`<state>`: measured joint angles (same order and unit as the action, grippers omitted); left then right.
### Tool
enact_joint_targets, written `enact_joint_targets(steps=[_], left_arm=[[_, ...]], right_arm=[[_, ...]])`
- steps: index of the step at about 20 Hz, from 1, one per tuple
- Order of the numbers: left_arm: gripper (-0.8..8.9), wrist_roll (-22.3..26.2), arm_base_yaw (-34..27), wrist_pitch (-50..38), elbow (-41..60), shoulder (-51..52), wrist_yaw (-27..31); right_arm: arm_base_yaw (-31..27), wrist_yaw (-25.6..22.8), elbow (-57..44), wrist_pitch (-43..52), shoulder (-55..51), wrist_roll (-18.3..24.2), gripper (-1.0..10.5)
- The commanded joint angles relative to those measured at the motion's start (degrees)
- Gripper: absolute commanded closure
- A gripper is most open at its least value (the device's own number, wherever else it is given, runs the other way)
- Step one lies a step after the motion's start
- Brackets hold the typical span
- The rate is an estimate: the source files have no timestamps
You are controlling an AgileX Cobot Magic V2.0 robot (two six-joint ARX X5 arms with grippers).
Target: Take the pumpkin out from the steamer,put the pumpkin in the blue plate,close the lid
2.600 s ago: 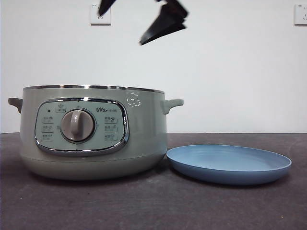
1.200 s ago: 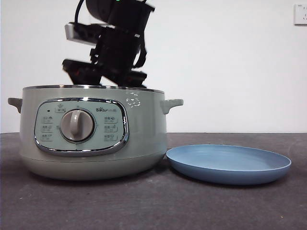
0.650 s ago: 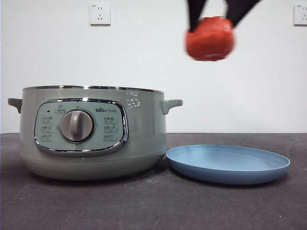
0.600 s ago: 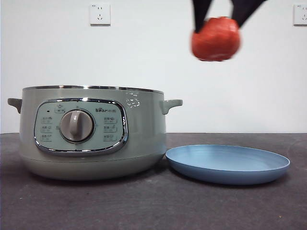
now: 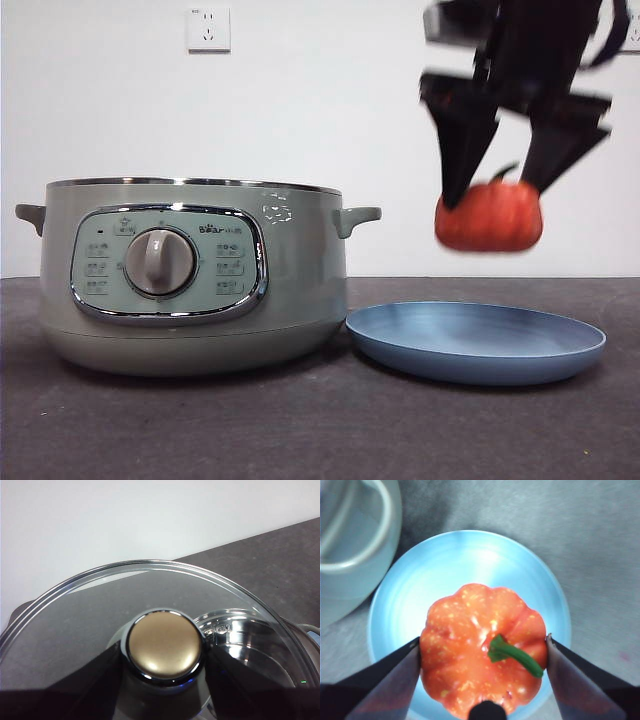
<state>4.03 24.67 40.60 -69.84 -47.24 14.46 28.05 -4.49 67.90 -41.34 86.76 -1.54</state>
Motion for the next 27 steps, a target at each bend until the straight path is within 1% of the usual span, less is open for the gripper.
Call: enact_joint_targets(steps=[1, 5, 8, 11, 12, 15, 16, 17, 18, 22, 25, 27], left_arm=[[8.23, 0.48, 0.02, -3.41, -0.76, 0.61, 0.28], [8.23, 0.48, 0.02, -4.57, -0.76, 0.59, 0.28], [8.22, 0.5, 0.02, -5.38, -0.76, 0.15, 0.28], [8.22, 0.5, 0.02, -5.6, -0.76, -0.72, 0.28], [8.23, 0.5, 0.02, -5.79, -0.76, -1.2, 0.24], [8.22, 0.5, 0.04, -5.92, -0.76, -2.8, -0.02], [8.22, 0.5, 0.02, -5.9, -0.76, -3.34, -0.39], [8.23, 0.5, 0.02, -5.9, -0.76, -3.98, -1.57], [8.23, 0.5, 0.02, -5.92, -0.76, -4.59, -2.73], [8.23, 0.5, 0.02, -6.36, -0.76, -7.21, -3.54], [8.22, 0.48, 0.02, -6.64, -0.76, -9.51, -7.37], [8.23, 0.48, 0.02, -7.63, -0.76, -11.72, -8.83]], right_arm=[[0.09, 0.09, -3.39, 5.86, 2.47, -0.55, 9.6], [0.09, 0.11, -3.89, 9.73, 8.26, -0.52, 9.4], [0.09, 0.09, -3.89, 9.27, 10.93, -0.96, 9.4], [0.09, 0.09, -3.89, 8.2, 11.13, -1.49, 9.3], [0.09, 0.04, -3.89, 7.82, 11.13, -1.6, 8.8], [0.09, 0.0, -3.89, 6.88, 11.13, -2.08, 5.0], [0.09, 0.0, -3.89, 6.86, 11.13, -2.32, 3.9], [0.09, 0.02, -3.89, 6.86, 11.13, -2.93, 3.3], [0.09, 0.0, -3.89, 6.82, 11.1, -2.95, 3.2], [0.09, 0.0, -3.89, 6.29, 9.73, -3.08, 3.2], [0.09, 0.0, -3.89, 4.76, 6.1, -3.1, 3.2], [0.09, -0.04, -3.89, 3.85, 2.71, -3.1, 3.2]])
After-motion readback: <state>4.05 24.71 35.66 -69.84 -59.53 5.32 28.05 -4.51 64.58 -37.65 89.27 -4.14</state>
